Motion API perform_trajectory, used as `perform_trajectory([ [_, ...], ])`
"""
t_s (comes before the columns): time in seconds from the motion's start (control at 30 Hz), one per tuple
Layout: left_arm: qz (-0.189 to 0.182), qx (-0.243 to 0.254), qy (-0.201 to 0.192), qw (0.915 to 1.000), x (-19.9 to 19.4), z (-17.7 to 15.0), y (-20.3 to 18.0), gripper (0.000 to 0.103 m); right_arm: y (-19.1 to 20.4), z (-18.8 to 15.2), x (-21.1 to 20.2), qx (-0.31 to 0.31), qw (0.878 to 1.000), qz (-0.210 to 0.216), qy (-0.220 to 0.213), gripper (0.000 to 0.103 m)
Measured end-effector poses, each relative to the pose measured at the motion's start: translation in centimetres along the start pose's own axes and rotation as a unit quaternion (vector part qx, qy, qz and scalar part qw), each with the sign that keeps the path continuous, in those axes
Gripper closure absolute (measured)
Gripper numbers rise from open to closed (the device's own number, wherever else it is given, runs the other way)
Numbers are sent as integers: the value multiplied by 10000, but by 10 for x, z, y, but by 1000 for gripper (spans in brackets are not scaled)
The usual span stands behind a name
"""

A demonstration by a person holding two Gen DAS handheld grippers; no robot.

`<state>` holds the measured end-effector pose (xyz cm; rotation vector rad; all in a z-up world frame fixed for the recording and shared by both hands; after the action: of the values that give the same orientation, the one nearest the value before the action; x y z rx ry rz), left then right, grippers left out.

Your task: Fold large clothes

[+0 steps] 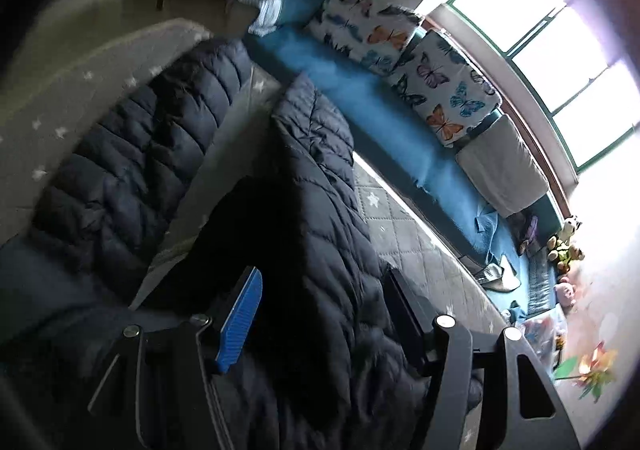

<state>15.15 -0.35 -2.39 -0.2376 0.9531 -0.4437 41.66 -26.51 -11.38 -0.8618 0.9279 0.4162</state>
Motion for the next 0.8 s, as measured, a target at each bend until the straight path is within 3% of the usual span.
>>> perform_trajectory([
  [0.13,-224,-166,212,9994,20,7,10,31,0,20,31,-173,9992,-127,339,34],
  [0.2,-425,-160,235,9987,25,9,11,41,3,27,46,-240,9983,-157,515,34],
  [0.33,-272,120,135,9995,30,11,9,67,9,32,75,-499,9925,-585,954,34],
  [0.37,-274,165,124,9994,30,12,8,69,10,31,81,-578,9898,-781,1040,35],
  [0.4,-292,189,108,9993,29,11,8,73,10,30,84,-638,9875,-944,1092,39],
  [0.47,-356,259,73,9990,27,13,5,80,8,27,87,-695,9833,-1196,1185,69],
  [0.57,-529,355,9,9980,20,13,0,85,-9,17,65,-537,9803,-1588,1042,81],
  [0.7,-870,446,-40,9952,11,9,-16,87,-44,-8,23,-188,9747,-2060,850,85],
  [0.8,-1075,728,-147,9914,-1,3,-40,87,-71,-47,-16,112,9683,-2367,787,87],
])
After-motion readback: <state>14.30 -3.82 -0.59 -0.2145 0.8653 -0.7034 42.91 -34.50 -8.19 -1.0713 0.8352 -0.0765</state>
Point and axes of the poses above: each gripper's, at about its wrist camera, not at the fingertips, and x roughly the way its jaws point, y to its left, z to its top, the point moved 3 cm from there along x, roughly the way its jaws point, and after that the axes turned 5 degrees about -x, right-handed, at the moved point
